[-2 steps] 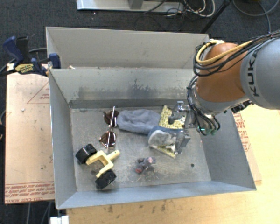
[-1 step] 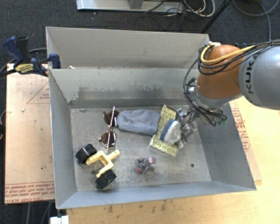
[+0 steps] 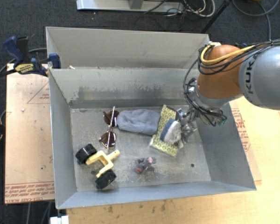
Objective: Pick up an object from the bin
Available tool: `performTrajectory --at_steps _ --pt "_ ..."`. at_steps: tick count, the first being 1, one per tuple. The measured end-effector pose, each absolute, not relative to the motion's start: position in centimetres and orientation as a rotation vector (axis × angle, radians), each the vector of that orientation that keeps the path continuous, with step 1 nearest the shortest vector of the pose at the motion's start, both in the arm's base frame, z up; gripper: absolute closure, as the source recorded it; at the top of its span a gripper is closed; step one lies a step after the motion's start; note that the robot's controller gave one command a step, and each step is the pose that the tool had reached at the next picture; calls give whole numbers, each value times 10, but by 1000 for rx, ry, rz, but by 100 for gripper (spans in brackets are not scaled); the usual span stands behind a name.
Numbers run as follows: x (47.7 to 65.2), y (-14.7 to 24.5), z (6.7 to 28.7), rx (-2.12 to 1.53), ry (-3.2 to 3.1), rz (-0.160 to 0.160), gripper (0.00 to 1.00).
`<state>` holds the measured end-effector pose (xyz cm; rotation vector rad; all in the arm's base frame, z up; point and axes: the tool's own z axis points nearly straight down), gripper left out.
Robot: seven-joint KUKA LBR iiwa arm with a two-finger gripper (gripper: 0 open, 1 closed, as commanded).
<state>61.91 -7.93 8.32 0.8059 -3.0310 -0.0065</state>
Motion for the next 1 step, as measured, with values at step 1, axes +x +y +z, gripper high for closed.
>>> performTrajectory --at_steps 1 --pt "615 -84 259 784 -3054 5 100"
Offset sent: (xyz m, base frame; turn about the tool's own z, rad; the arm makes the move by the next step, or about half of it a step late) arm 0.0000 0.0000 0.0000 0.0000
